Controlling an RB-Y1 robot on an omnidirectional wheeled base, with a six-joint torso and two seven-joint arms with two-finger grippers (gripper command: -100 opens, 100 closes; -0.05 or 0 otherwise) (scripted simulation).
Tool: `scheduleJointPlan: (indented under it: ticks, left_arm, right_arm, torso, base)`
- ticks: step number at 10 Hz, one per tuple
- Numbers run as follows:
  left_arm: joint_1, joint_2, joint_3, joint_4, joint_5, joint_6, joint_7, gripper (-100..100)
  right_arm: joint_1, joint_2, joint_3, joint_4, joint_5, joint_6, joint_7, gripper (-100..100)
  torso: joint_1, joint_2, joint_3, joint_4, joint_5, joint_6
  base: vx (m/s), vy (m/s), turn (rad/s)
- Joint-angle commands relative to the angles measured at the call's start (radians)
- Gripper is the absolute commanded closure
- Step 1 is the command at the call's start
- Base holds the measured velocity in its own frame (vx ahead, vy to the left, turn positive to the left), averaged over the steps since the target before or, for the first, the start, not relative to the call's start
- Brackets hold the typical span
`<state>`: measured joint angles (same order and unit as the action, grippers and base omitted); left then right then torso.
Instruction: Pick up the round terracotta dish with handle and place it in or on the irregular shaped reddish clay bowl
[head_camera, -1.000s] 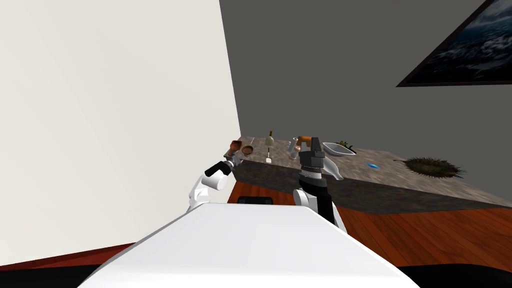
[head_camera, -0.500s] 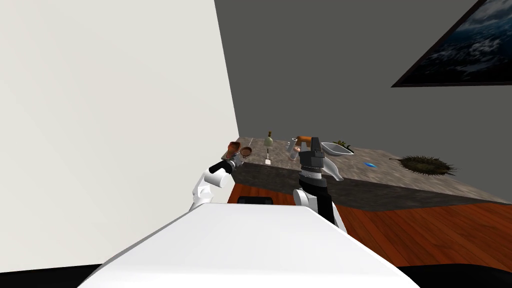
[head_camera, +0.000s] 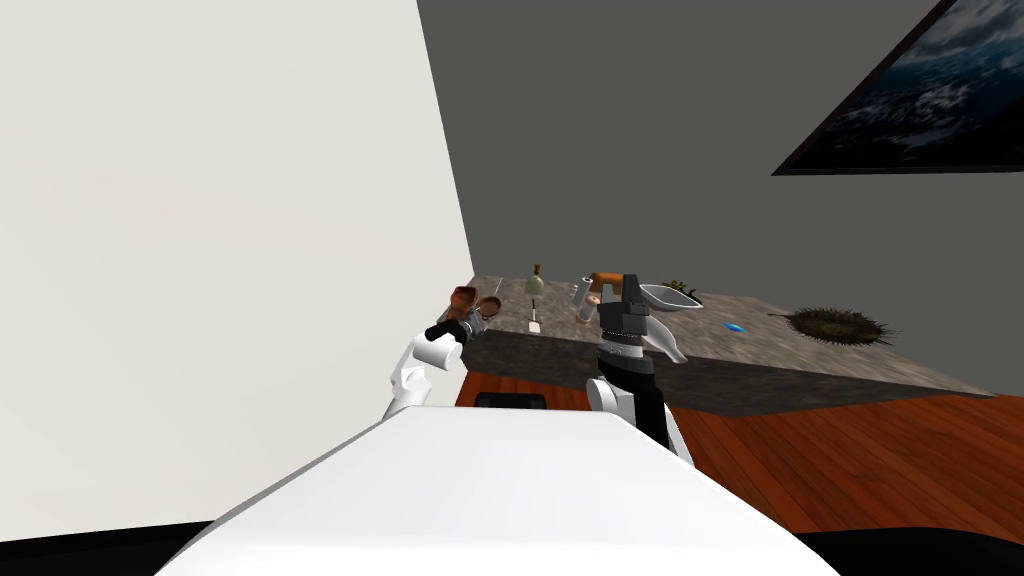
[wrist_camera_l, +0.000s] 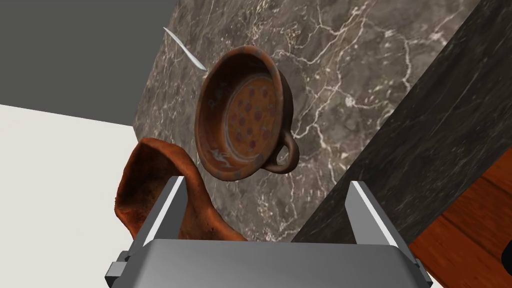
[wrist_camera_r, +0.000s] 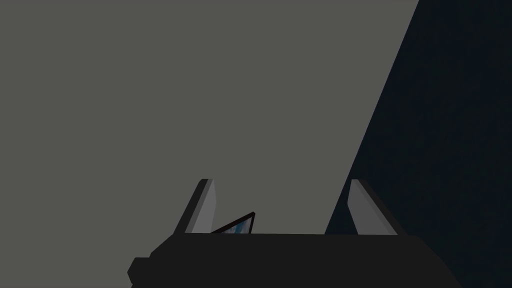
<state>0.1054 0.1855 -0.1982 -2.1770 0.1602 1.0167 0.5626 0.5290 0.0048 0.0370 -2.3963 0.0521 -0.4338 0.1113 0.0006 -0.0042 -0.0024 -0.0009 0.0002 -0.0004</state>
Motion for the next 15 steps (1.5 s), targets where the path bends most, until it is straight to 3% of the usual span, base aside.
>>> scheduleJointPlan:
  ticks: [1, 12, 14, 15]
  left_arm:
    - [-0.007, -0.002, -0.001, 0.003, -0.007, 0.033, 0.008, -100]
    - [-0.073, -0.010, -0.024, 0.068, -0.102, 0.309, 0.089, -100]
    - [-0.067, -0.005, -0.028, 0.091, -0.112, 0.345, 0.098, -100]
    - [-0.071, -0.002, -0.021, 0.076, -0.102, 0.337, 0.093, -100]
  right_arm:
    - [0.000, 0.000, 0.000, 0.000, 0.000, 0.000, 0.000, 0]
    - [0.000, 0.000, 0.000, 0.000, 0.000, 0.000, 0.000, 0]
    - [0.000, 0.000, 0.000, 0.000, 0.000, 0.000, 0.000, 0]
    - [0.000, 0.000, 0.000, 0.000, 0.000, 0.000, 0.000, 0]
  torso:
    - [0.000, 0.000, 0.000, 0.000, 0.000, 0.000]
    - [-0.001, -0.002, -0.001, 0.000, 0.000, 0.000]
    - [0.000, -0.002, -0.001, -0.001, 0.000, 0.000]
    - [-0.001, -0.002, -0.001, -0.001, 0.000, 0.000]
  base:
    - [0.049, 0.007, -0.038]
    - [0.071, 0.009, -0.061]
    - [0.092, 0.008, -0.054]
    - [0.044, 0.003, -0.009]
